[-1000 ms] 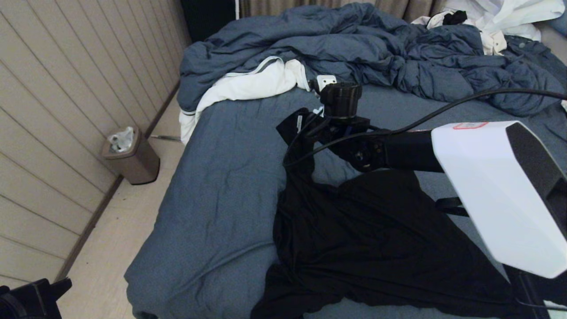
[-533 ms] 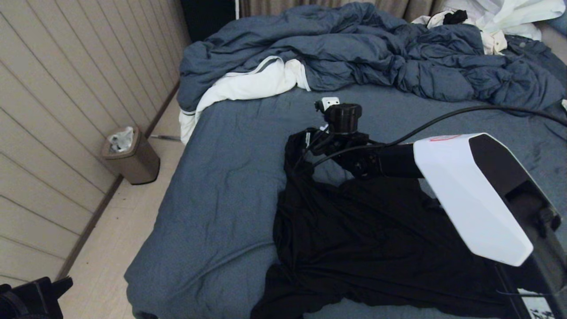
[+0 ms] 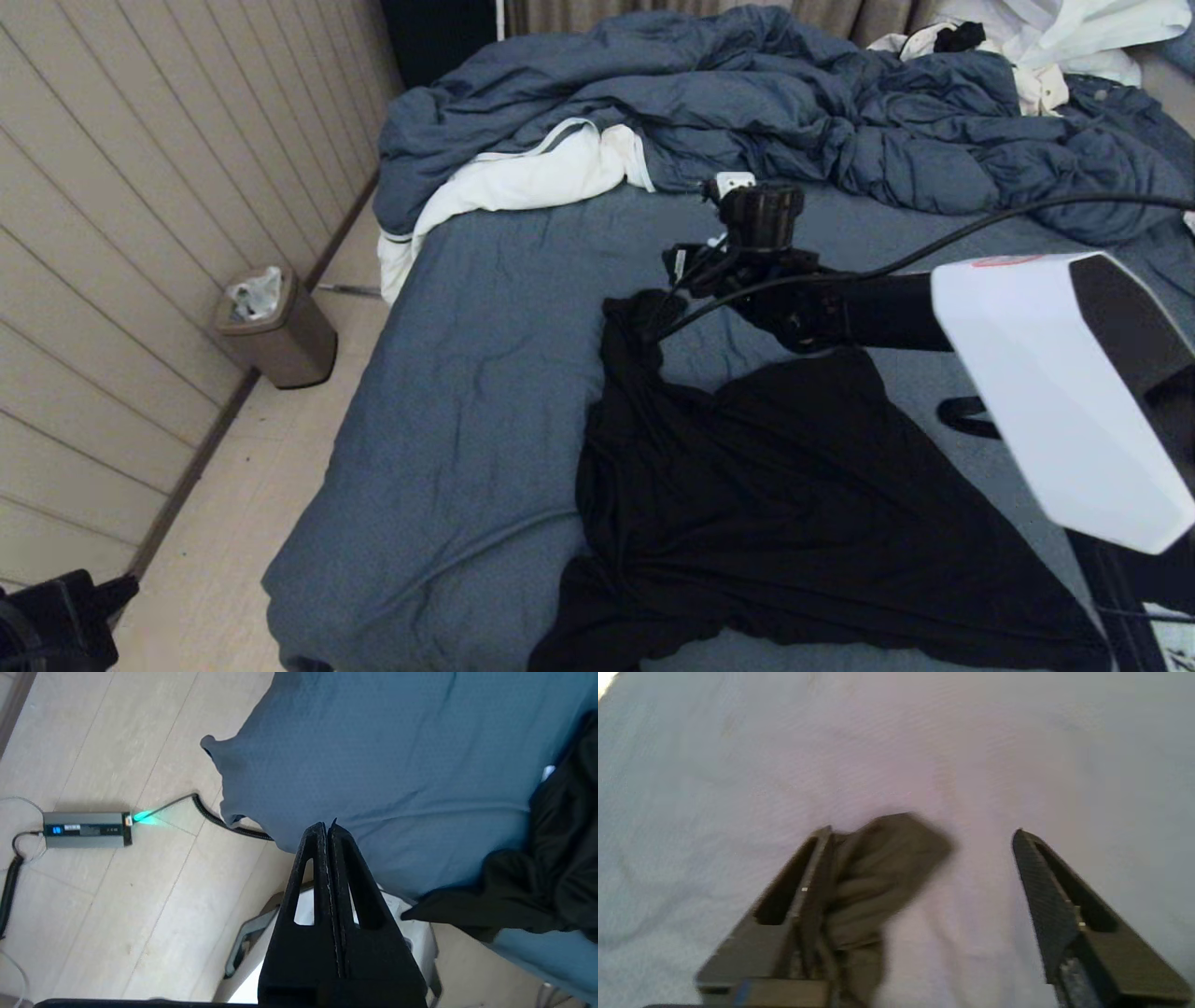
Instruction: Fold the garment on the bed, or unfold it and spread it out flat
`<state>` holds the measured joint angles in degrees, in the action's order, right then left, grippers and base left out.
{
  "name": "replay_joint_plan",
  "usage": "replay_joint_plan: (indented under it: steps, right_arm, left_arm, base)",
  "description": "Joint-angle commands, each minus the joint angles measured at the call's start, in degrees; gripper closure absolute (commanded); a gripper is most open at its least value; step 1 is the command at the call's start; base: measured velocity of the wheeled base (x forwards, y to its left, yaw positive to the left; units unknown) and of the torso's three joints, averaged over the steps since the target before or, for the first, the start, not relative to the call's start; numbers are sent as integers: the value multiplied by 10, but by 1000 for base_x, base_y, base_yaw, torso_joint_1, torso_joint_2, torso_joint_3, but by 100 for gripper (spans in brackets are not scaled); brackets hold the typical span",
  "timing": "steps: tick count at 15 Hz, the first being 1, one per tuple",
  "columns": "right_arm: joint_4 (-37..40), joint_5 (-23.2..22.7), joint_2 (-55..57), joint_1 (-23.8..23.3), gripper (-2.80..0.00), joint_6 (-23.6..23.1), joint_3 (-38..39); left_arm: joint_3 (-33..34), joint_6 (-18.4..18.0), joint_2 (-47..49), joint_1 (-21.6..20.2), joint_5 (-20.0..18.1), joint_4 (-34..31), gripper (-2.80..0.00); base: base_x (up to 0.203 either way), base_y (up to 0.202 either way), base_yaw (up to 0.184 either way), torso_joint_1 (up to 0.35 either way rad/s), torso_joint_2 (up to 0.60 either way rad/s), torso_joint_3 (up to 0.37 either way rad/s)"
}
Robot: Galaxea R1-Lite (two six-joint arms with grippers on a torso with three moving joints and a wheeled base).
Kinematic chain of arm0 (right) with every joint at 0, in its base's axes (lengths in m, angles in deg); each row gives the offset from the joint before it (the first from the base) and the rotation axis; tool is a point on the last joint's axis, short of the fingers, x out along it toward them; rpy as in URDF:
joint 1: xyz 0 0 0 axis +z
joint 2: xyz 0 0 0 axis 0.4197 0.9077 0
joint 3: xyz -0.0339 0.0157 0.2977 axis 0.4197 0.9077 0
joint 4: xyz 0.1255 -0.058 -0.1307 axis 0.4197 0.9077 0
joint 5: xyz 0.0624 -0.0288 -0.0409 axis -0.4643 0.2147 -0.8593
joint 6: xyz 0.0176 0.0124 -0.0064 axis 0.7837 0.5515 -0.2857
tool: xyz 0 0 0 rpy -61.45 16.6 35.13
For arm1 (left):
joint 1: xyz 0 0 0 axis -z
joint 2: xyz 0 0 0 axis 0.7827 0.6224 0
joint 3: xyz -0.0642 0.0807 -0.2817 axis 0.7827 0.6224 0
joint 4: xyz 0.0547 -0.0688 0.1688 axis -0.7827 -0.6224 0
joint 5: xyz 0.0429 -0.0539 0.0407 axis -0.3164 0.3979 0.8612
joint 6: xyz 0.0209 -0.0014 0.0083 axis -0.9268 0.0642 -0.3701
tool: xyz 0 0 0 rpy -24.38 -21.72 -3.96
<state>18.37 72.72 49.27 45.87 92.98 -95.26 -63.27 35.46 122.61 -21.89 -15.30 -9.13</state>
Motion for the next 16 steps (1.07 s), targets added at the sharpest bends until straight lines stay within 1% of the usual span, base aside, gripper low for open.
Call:
replay_joint_plan:
  steps: [1, 3, 4, 6, 7, 8, 9, 11, 12, 13, 15, 16]
  right_arm:
    - [73, 0, -86, -21, -280, 40, 12]
    - [183, -9, -156, -40, -280, 90, 26]
    - [223, -18, -200, -49, 0, 105, 46]
    - [292, -45, -299, -65, 0, 119, 98]
    - [327, -55, -351, -70, 0, 122, 125]
    - [359, -63, -403, -72, 0, 124, 153]
    - [390, -69, -461, -73, 0, 125, 184]
    - [446, -75, -581, -73, 0, 127, 251]
    - [472, -77, -641, -73, 0, 127, 291]
    - [492, -78, -703, -75, 0, 128, 338]
    - [518, -77, -811, -79, 0, 125, 414]
    - [534, -75, -867, -83, 0, 123, 444]
  left_arm:
    - [-58, 16, 29, 0, 2, -45, 0]
    - [-92, 31, 56, 2, 1, -104, 0]
    - [-94, 32, 48, 3, 2, -109, 0]
    - [-96, 25, -9, 3, 4, -121, 0]
    - [-105, 14, -46, 3, 4, -140, 0]
    - [-123, 4, -82, 3, 5, -173, 0]
    - [-152, -2, -120, 1, 6, -222, 0]
    - [-206, -10, -189, -9, 26, -330, 0]
    - [-217, -13, -219, -27, 43, -375, 0]
    - [-220, -16, -244, -63, 55, -409, 0]
    - [-221, -26, -281, -138, 60, -445, 0]
    - [-222, -44, -312, -176, 61, -453, 0]
  base:
    - [0, 0, 0, 0, 0, 0]
    - [0, 0, 0, 0, 0, 0]
    - [0, 0, 0, 0, 0, 0]
    - [0, 0, 0, 0, 0, 0]
    - [0, 0, 0, 0, 0, 0]
    - [0, 0, 0, 0, 0, 0]
    - [0, 0, 0, 0, 0, 0]
    - [0, 0, 0, 0, 0, 0]
    - [0, 0, 0, 0, 0, 0]
    - [0, 0, 0, 0, 0, 0]
    - [0, 0, 0, 0, 0, 0]
    - [0, 0, 0, 0, 0, 0]
